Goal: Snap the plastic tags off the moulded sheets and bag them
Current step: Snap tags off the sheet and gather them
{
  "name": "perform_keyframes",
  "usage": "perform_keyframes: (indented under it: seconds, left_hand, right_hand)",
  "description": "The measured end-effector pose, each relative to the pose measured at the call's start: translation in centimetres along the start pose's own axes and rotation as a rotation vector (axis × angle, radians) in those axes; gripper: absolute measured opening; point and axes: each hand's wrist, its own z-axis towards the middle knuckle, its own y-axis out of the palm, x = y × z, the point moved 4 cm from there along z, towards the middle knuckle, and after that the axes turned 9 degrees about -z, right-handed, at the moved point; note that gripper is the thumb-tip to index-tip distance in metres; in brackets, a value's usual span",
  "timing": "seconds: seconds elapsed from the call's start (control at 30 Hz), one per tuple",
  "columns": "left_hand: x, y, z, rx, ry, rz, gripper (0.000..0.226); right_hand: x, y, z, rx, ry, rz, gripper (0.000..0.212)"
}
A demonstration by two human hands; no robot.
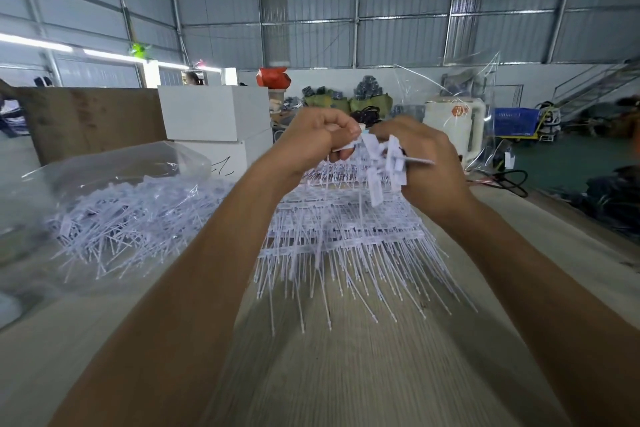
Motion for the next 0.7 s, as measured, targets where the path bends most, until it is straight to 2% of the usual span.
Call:
perform_keyframes:
  seconds: [0.1, 0.17, 0.23, 0.33, 0.43, 0.5, 0.63, 0.7]
  left_hand:
    - [-0.4, -0.1, 0.1, 0.003, -0.076, -0.1, 0.015]
    - [-0.2, -0.2, 0.1, -0.014, -0.035, -0.018, 0.011]
    - [0.1, -0.1, 0.0, -0.027, 0.019, 0.095, 0.009]
    - [0.2, 0.2, -0.2, -0.041, 0.048, 0.168, 0.009]
    - [0.2, 0.4, -0.3, -0.065, 0.046, 0.173, 0.009]
    - [0.3, 0.6, -0.4, -0.085, 0.056, 0.183, 0.011]
    - [0.4, 0.7, -0.1, -0.072, 0.093, 0.255, 0.012]
    - [0.3, 1.0, -0.1, -0.085, 0.108, 0.327, 0.01]
  right_hand:
    - [0.0, 0.5, -0.4, 0.035, -0.034, 0.035, 0.014]
    - [0.6, 1.1, -0.3, 0.017, 0.108, 0.208, 0.019]
    - [1.2, 1.6, -0.2, -0.06, 0.253, 0.268, 0.03]
    - [1.5, 1.3, 0.0, -0.107, 0.294, 0.305, 0.046]
    - [1.3, 0.8, -0.3, -0.145, 0.355, 0.489, 0.031]
    - [1.5, 1.0, -0.6, -0.196, 0.424, 0.483, 0.014]
    - [2.6, 2.0, -1.1, -0.354, 0.492, 0.248, 0.021]
    - [2.8, 2.3, -1.2, -0.319, 0.542, 0.32, 0.026]
